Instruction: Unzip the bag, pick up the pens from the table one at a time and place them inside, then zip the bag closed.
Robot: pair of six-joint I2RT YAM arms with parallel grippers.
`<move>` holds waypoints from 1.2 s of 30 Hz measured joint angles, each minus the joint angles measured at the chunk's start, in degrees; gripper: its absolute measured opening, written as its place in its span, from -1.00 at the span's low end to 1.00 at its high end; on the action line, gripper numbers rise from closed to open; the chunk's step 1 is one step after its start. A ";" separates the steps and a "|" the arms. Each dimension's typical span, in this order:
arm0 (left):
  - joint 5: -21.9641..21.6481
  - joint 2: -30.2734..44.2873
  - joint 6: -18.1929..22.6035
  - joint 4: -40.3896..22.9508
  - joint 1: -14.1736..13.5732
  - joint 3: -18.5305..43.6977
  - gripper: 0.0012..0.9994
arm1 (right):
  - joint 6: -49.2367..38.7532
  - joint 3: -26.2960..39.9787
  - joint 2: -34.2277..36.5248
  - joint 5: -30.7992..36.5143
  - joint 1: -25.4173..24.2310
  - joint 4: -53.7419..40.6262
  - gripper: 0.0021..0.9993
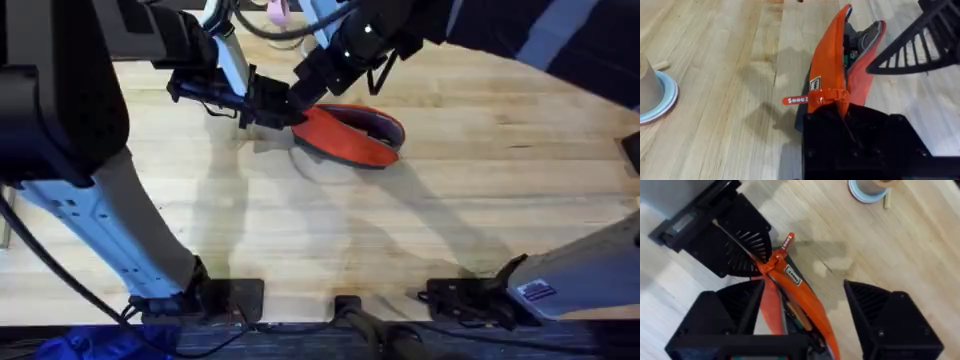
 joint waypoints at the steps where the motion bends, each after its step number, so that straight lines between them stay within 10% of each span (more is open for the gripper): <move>1: -0.01 0.02 0.00 0.00 0.00 0.00 -0.92 | 1.26 0.00 0.00 0.01 0.00 0.00 0.98; 12: -0.02 0.01 0.01 0.02 0.00 0.00 -0.91 | 7.02 0.00 0.00 0.00 0.00 0.00 0.99; 19: 0.48 0.02 -0.16 0.61 0.00 0.00 0.93 | 8.33 0.00 0.00 0.00 0.00 0.13 1.00; 30: -1.81 0.01 -0.17 -0.98 0.55 0.00 0.99 | 13.89 0.00 0.00 0.01 0.04 0.29 1.00; 36: -2.74 0.02 -0.18 -4.63 5.63 0.00 0.99 | 14.27 0.00 0.00 0.00 1.83 0.53 1.00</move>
